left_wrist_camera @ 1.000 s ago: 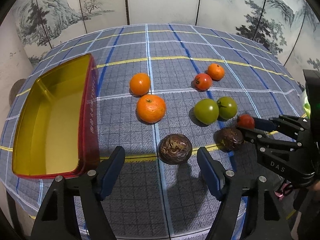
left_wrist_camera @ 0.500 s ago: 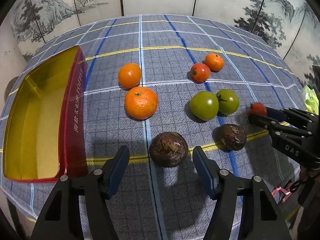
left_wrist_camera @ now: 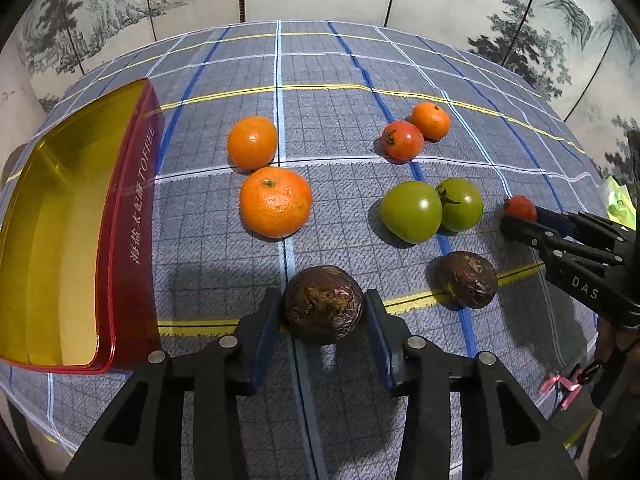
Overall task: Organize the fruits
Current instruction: 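Carry the brown fruit over the tin with the left tool and release it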
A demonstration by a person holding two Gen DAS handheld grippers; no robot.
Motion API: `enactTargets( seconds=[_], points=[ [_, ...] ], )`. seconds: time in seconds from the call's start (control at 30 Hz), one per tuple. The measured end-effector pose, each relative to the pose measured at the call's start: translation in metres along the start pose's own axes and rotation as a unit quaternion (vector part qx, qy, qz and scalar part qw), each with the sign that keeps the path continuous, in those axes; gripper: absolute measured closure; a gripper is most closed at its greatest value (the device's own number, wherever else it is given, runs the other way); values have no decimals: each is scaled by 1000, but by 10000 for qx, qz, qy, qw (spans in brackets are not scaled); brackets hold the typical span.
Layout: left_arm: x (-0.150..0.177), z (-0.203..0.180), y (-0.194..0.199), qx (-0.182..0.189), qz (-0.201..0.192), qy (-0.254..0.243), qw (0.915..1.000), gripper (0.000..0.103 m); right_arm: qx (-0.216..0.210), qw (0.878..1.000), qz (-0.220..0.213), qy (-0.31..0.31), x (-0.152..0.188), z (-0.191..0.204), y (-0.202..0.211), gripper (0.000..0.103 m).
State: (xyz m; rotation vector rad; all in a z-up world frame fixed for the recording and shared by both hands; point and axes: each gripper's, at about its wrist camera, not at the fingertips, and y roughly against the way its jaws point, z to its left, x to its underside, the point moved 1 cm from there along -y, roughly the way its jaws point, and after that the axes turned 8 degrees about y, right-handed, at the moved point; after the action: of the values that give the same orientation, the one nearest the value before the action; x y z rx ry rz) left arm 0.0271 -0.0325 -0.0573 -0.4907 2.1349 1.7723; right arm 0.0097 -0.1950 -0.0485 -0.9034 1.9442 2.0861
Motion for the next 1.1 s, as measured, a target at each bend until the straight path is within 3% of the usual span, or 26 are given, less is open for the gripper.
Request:
enactTargets(
  seconds=[0.33, 0.6, 0.87, 1.1],
  points=[
    [-4, 8, 12, 22, -88, 84, 9999, 61, 49, 10000, 19, 41, -1, 1, -1, 75],
    [-19, 20, 38, -26, -410, 191, 9990, 61, 102, 9999, 52, 66, -1, 3, -1, 75],
    [-41, 59, 67, -465, -910, 412, 9939, 61, 118, 9999, 61, 73, -2, 4, -3, 75],
    [-46, 103, 69, -1075, -1021, 634, 9869, 61, 125, 9999, 71, 58, -3, 3, -3, 75]
  ],
)
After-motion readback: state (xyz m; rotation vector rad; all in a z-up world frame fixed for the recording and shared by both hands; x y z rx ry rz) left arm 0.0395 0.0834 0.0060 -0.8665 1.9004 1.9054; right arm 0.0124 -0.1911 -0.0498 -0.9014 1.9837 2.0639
